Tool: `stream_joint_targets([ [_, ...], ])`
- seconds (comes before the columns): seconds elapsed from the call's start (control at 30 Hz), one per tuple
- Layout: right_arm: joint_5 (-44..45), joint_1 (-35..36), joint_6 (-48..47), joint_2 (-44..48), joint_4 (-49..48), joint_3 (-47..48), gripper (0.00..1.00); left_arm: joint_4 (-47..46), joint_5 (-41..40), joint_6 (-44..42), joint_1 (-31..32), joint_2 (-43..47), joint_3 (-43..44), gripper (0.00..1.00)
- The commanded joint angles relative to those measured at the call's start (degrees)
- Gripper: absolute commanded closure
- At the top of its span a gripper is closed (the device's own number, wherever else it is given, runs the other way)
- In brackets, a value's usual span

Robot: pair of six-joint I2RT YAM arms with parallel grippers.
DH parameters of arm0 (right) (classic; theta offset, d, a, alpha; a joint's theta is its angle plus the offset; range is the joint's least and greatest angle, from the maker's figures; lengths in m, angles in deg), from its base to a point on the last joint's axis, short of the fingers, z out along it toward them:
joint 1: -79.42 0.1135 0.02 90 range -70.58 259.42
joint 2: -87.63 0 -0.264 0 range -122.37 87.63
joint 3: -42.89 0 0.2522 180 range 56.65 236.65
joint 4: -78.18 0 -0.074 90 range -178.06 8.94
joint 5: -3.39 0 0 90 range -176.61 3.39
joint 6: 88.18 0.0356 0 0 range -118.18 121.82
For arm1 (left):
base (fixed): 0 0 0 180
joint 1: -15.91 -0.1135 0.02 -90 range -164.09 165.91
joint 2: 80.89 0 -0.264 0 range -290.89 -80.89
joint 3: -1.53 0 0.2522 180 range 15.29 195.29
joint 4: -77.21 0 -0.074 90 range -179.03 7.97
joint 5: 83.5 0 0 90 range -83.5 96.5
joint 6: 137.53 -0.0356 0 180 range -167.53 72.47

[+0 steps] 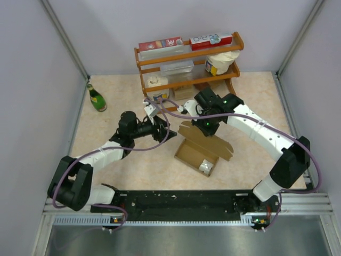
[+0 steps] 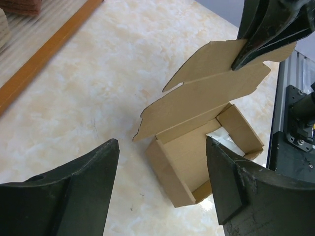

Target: Fold the paper box

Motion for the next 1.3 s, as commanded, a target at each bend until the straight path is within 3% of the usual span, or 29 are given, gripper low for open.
stream_joint_targets([
  [0.0,-1.2,0.8,-0.4,3.6,-0.1,0.8,1.0,-18.8,0.5,6.1,-0.7,-1.7,-3.5,0.25],
  [0.2,-2.0,0.8,-0.2,5.0,-0.1,-0.7,1.0,-48.7,5.4,19.7,-2.7,-10.4,-8.3,0.25],
  [0.27,-2.3,0.8,-0.1,5.3,-0.1,-0.8,1.0,-51.7,9.0,22.0,-2.6,-13.1,-6.5,0.24],
  [0.47,-2.7,0.8,-0.1,6.0,0.0,-1.0,1.0,-48.5,10.6,19.5,-2.5,-14.5,-3.3,0.24],
  [0.7,-3.5,1.0,0.0,5.9,-0.1,-0.9,1.0,-27.8,7.5,4.3,-0.5,-10.3,0.7,0.24],
  [0.8,-3.7,1.4,0.0,5.8,-0.1,-1.1,1.0,-23.2,6.1,0.4,1.0,-10.4,1.8,0.24],
  [0.97,-4.2,1.4,-0.1,6.0,0.0,-1.2,1.0,-21.9,4.7,-1.1,2.5,-12.0,2.5,0.27],
  [1.27,-4.4,1.4,0.1,6.4,0.1,-1.2,1.0,-17.4,3.0,-4.6,4.1,-13.8,5.4,0.4],
])
